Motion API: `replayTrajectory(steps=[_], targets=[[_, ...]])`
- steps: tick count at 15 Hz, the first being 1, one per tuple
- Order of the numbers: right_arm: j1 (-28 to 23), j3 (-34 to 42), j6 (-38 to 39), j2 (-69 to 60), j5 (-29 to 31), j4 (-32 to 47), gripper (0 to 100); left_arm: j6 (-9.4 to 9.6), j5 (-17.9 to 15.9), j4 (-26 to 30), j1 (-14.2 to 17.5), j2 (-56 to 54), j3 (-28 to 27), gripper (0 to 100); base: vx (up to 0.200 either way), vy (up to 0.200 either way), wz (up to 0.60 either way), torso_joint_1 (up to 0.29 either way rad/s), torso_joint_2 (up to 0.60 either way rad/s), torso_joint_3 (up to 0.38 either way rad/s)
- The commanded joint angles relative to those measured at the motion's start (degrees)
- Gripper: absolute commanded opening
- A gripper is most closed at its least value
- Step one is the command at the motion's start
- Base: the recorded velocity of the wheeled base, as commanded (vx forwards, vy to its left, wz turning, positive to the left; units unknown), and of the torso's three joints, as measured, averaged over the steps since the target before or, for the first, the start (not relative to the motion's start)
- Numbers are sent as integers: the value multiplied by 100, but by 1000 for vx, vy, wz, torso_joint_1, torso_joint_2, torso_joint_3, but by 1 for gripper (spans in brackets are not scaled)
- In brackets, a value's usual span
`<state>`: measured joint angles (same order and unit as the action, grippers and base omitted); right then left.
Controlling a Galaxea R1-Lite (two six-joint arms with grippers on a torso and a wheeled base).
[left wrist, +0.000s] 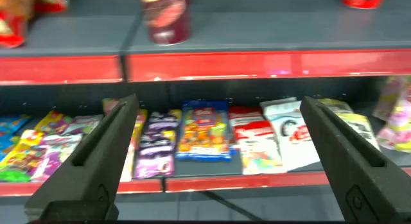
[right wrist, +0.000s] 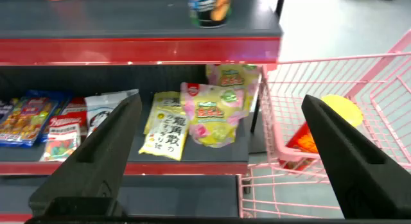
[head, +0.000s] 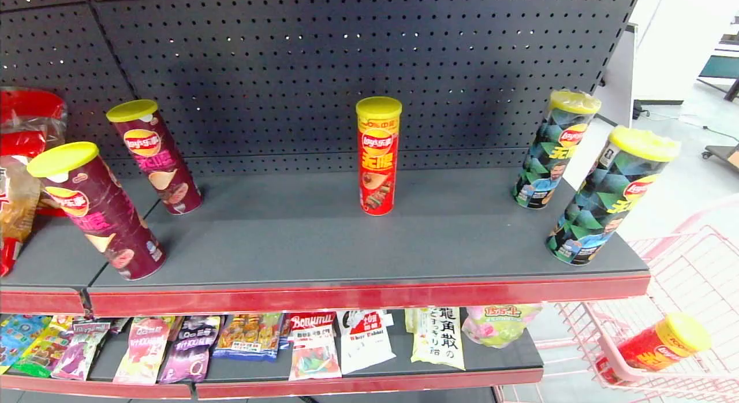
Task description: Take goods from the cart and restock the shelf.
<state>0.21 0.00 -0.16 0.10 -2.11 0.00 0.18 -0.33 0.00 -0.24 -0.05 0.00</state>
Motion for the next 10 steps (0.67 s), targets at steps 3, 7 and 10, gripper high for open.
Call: replayTrajectory(steps=[3,7,10], targets=[[-3,0,-2,8,0,0,100,-1,7,0,-2,5,0,100,0,-200,0,2,1,4],[-3,0,7,8,0,0,100,-1,-2,0,-2,5,0,100,0,-200,0,0,1,5],[-3,0,16,8,0,0,100,-1,7,0,-2,5,0,100,0,-133,0,2,5,3]])
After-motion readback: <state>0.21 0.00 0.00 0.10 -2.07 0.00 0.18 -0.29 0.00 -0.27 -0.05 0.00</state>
